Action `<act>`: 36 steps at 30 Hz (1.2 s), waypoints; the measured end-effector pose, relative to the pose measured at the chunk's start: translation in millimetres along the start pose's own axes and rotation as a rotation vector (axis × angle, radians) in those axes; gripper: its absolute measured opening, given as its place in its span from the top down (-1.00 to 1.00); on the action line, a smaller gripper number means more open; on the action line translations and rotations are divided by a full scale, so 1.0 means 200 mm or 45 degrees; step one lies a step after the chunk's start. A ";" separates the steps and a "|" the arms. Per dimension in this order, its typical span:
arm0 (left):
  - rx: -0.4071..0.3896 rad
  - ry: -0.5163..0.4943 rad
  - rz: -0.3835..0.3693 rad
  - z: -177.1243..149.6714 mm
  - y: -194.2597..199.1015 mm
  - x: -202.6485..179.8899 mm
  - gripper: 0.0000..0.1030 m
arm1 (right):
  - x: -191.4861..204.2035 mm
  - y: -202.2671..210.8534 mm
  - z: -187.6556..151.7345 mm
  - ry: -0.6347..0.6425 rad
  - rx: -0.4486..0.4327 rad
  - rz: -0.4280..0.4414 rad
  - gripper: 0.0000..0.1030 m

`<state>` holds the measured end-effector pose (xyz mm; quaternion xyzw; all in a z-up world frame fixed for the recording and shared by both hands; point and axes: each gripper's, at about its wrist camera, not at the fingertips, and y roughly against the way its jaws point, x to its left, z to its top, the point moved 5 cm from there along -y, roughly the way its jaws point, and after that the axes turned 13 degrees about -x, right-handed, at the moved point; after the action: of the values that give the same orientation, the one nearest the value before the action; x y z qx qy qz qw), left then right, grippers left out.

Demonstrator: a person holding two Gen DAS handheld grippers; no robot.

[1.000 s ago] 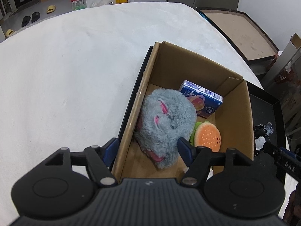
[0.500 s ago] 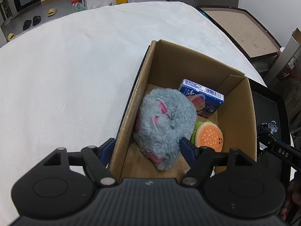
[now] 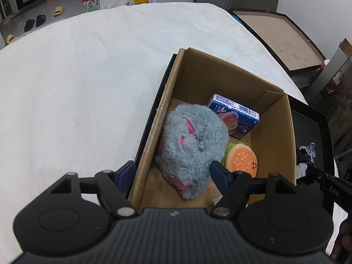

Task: Organize soft objects
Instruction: 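Move the right gripper to the black-and-white plush and grasp it, then carry the black-and-white plush into the box and open the right gripper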

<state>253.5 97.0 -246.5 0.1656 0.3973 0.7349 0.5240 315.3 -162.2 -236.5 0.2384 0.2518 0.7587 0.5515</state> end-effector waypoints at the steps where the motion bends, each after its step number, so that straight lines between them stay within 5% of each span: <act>1: 0.000 0.006 -0.003 0.00 0.00 0.00 -0.41 | 0.00 0.01 0.00 0.004 -0.003 -0.002 0.80; 36: -0.007 -0.008 -0.174 -0.05 0.12 0.13 -0.34 | 0.28 0.48 0.19 0.009 -0.160 -0.049 0.80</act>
<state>222.1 113.0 -239.2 0.1390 0.4038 0.6982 0.5746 255.8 -130.3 -141.0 0.1956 0.2103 0.7631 0.5789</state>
